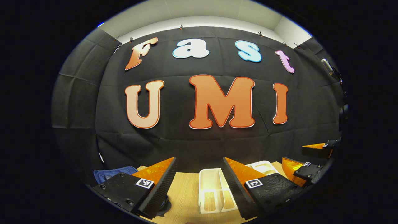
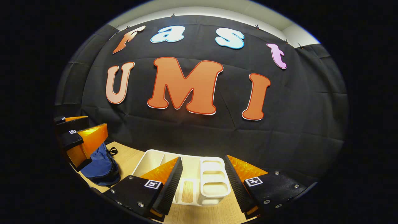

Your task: Open the schoolbag, grab two books from the bookshelf and put them into the schoolbag.

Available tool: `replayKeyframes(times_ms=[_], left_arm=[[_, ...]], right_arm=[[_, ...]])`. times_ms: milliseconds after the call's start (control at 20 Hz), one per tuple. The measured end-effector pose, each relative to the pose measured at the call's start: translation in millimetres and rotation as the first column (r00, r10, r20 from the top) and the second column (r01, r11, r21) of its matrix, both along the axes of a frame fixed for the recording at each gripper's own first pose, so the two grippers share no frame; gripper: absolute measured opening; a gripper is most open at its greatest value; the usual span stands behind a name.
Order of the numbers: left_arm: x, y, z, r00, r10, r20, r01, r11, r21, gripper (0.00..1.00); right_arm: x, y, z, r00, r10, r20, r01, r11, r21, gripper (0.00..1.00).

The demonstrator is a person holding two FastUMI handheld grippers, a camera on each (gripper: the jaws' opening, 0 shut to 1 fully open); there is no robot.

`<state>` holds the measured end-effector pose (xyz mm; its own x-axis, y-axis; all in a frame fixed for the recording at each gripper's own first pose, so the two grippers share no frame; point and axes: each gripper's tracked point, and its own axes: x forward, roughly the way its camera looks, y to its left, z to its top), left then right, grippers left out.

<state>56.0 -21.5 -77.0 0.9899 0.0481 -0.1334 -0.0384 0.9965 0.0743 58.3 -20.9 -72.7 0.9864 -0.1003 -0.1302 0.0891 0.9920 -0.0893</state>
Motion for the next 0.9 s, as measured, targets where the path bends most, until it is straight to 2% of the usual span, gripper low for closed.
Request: replayKeyframes(times_ms=[900], left_arm=[[-5.4,-2.8,-6.3,0.999,-0.011,-0.030,0.011,1.000,-0.003,0.92]], right_arm=[[3.5,6.8,-10.0,1.000,0.006,-0.006,-0.006,1.000,0.001,0.82]])
